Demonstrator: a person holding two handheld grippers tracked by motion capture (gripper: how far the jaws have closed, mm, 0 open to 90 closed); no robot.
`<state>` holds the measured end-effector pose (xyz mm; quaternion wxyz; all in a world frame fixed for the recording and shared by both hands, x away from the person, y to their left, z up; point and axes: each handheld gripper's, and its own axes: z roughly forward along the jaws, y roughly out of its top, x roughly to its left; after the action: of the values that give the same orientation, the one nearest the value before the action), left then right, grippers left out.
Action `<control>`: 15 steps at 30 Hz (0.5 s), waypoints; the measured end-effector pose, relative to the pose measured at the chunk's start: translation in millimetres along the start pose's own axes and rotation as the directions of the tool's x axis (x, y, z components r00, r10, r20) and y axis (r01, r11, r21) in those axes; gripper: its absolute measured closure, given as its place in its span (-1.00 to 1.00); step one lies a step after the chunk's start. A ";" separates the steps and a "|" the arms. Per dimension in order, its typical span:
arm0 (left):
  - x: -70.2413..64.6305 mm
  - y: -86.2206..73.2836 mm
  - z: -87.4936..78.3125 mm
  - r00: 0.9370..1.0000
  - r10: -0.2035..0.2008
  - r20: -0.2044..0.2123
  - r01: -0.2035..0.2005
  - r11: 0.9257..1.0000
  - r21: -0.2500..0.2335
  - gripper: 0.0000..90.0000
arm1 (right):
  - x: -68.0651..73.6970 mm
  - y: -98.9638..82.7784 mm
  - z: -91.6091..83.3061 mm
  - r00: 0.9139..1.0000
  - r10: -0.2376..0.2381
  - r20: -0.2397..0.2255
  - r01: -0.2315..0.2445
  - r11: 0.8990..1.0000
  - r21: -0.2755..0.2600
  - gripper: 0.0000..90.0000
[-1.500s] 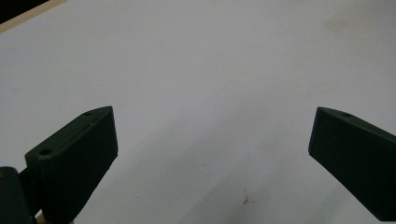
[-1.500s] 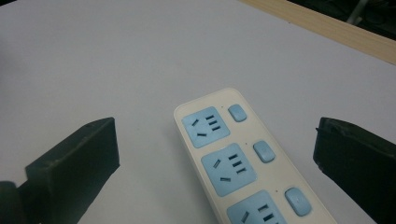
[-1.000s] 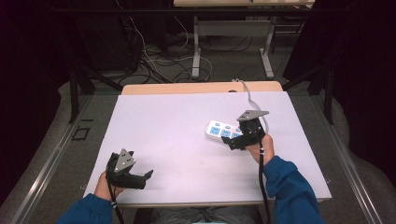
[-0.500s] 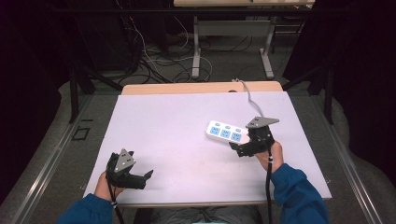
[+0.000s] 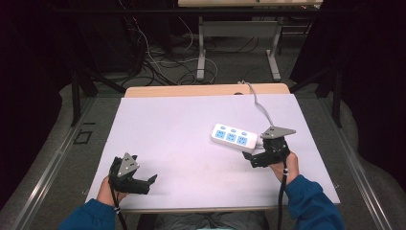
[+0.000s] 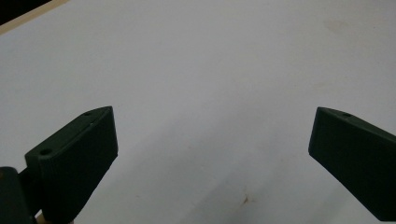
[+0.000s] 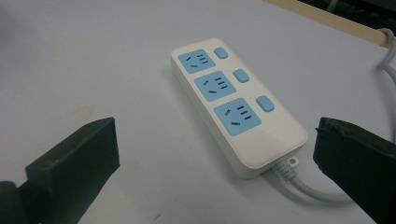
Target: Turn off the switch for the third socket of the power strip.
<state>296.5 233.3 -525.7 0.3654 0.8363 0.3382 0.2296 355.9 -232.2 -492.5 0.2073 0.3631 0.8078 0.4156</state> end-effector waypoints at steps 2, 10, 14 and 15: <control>-0.2 -0.2 0.4 1.000 -0.005 -0.003 0.005 1.000 -0.006 -0.97 | 0.8 -1.7 -3.1 1.000 0.003 0.003 -0.003 1.000 0.006 -1.00; 0.0 -0.1 0.2 1.000 -0.005 -0.001 0.005 1.000 -0.001 -0.97 | 1.9 -11.1 -11.9 1.000 -0.003 0.010 0.003 1.000 0.012 -1.00; 0.5 0.0 0.4 1.000 0.003 -0.009 -0.003 1.000 0.000 -0.97 | 1.7 -16.0 -17.1 1.000 -0.002 0.022 0.002 1.000 0.014 -1.00; 0.6 0.1 0.6 1.000 0.004 -0.010 -0.004 1.000 0.000 -0.97 | 1.3 -17.3 -18.6 1.000 -0.002 0.020 0.002 1.000 0.016 -1.00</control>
<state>297.2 233.4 -525.9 0.3631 0.8358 0.3385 0.2344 336.0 -247.7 -496.2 0.2128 0.3681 0.8093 0.4053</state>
